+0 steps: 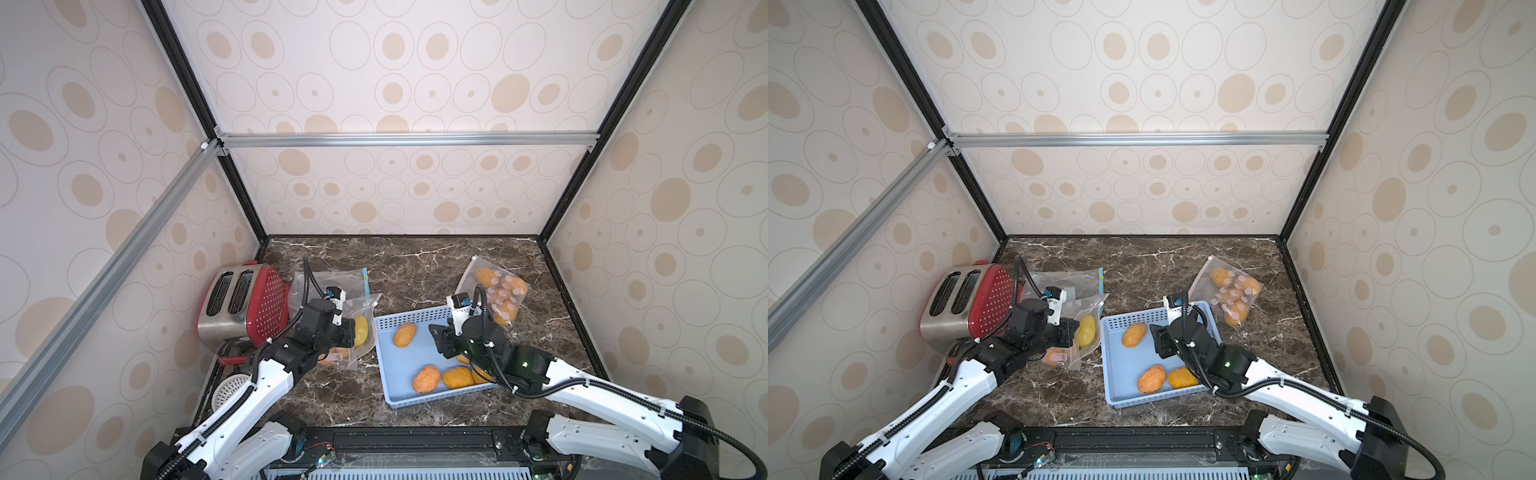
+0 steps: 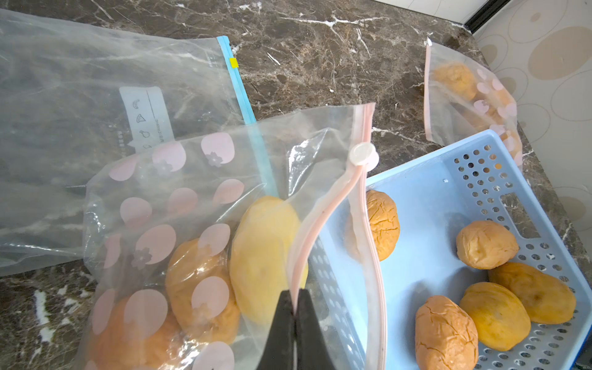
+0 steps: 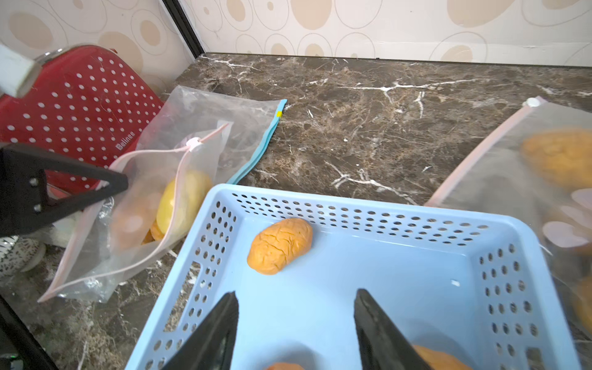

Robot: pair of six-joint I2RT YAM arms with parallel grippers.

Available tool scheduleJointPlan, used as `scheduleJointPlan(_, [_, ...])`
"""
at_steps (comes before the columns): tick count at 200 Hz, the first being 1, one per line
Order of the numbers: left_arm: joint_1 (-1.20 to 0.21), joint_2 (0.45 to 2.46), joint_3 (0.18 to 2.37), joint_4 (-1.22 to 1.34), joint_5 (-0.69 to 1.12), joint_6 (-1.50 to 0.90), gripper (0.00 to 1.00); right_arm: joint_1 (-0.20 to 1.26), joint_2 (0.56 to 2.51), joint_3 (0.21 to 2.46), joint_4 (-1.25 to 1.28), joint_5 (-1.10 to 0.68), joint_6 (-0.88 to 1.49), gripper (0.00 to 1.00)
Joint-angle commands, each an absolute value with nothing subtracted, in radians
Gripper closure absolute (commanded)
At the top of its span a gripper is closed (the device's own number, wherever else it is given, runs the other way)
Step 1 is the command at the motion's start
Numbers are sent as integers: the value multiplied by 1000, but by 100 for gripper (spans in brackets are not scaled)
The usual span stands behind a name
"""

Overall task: Put the potatoes into a zipper bag and zip it
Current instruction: Pick up the potato from the basket.

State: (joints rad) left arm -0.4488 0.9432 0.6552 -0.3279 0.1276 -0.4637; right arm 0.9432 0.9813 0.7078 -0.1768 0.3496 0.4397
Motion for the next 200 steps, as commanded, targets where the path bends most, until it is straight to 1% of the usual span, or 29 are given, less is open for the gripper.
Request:
scheduleJointPlan(1, [-443, 928, 660, -323, 109, -465, 100, 944, 921, 700, -339, 382, 423, 39])
scheduleJointPlan(31, [-442, 928, 659, -323, 109, -466, 100, 943, 877, 718, -477, 363, 451, 38])
scheduleJointPlan(57, [-442, 931, 658, -324, 107, -465, 100, 944, 877, 738, -578, 325, 472, 37])
scheduleJointPlan(94, [-442, 934, 659, -325, 106, -463, 100, 943, 919, 777, -688, 264, 469, 36])
scheduleJointPlan(118, [-442, 937, 661, -327, 104, -463, 100, 942, 966, 801, -721, 199, 458, 33])
scheduleJointPlan(141, [-442, 939, 660, -326, 103, -464, 100, 942, 1023, 829, -718, 158, 452, 30])
scheduleJointPlan(164, [-442, 939, 661, -328, 104, -463, 100, 943, 1077, 836, -648, 141, 480, 27])
scheduleJointPlan(200, [-441, 944, 661, -327, 104, -463, 100, 924, 1239, 882, -514, 148, 652, 22])
